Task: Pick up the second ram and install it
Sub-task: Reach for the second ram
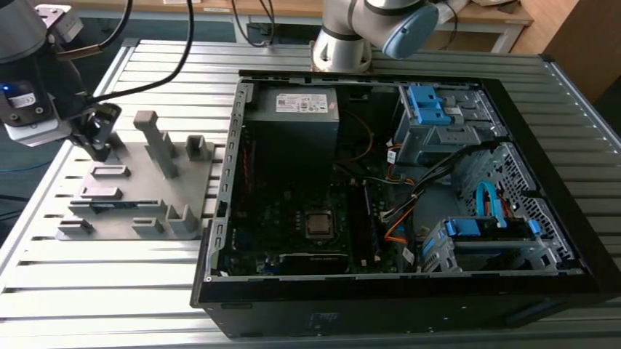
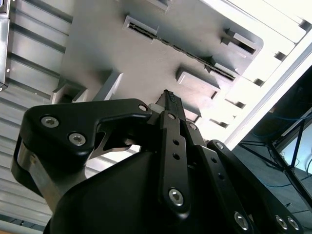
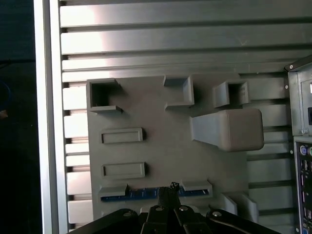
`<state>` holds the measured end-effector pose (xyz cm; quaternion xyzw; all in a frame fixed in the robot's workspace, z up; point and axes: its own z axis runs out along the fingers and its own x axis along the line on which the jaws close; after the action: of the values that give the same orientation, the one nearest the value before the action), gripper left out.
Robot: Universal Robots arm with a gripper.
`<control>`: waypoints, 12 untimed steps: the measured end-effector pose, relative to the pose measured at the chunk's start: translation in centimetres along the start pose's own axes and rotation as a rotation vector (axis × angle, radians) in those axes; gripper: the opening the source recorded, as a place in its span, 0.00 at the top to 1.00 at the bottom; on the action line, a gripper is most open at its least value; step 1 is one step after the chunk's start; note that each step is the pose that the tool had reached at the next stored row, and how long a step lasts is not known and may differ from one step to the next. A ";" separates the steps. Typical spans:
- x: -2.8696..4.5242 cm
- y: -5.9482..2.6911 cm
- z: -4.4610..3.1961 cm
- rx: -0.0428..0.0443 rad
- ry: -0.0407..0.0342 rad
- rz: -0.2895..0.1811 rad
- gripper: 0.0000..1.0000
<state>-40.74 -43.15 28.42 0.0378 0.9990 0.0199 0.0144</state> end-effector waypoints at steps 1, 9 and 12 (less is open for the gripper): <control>0.00 0.00 0.08 0.0000 0.0000 0.000 0.90; 0.02 -0.05 0.87 0.0000 0.0000 0.000 0.90; 0.03 -0.07 1.17 0.0001 0.0001 0.000 0.90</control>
<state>-40.74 -43.17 27.24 0.0378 0.9990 0.0199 0.0144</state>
